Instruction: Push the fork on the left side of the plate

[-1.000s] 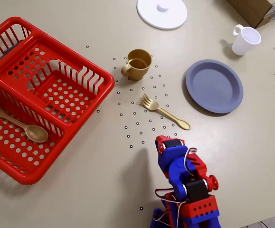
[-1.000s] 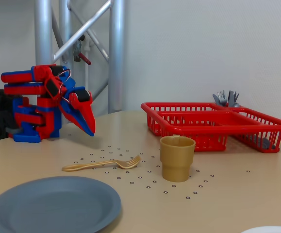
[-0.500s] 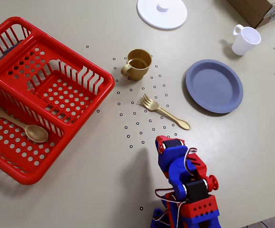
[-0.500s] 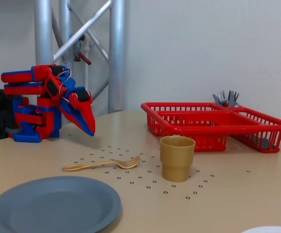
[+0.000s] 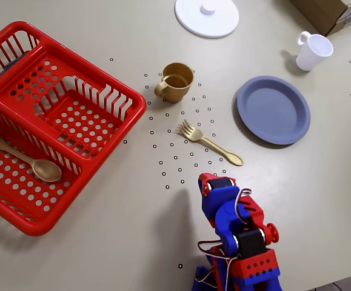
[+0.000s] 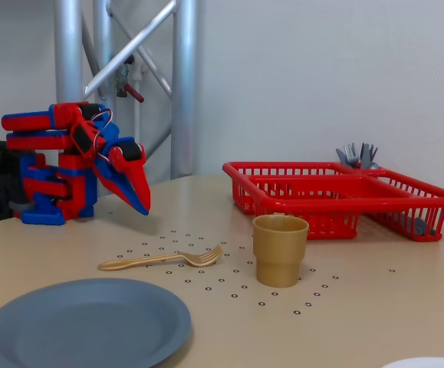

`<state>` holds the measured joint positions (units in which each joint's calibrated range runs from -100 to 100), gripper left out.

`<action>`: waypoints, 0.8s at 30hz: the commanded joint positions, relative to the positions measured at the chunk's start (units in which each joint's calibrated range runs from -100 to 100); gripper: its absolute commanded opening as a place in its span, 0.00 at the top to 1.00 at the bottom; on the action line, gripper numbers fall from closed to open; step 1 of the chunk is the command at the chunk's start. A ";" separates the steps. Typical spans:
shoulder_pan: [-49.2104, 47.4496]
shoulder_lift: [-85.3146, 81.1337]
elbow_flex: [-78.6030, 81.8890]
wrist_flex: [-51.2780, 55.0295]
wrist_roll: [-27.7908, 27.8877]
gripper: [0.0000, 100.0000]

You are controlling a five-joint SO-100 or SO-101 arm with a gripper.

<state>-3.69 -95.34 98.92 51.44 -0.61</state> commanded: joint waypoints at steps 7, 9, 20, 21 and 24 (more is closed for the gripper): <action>-0.98 -0.51 0.99 0.11 1.76 0.97; -0.98 -0.51 0.99 0.11 1.66 0.97; -5.21 -0.51 0.99 0.11 7.37 1.00; -5.57 -0.51 0.99 0.11 9.04 1.00; -5.00 2.02 -0.64 0.11 15.48 1.00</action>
<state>-8.97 -95.26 98.92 51.44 11.16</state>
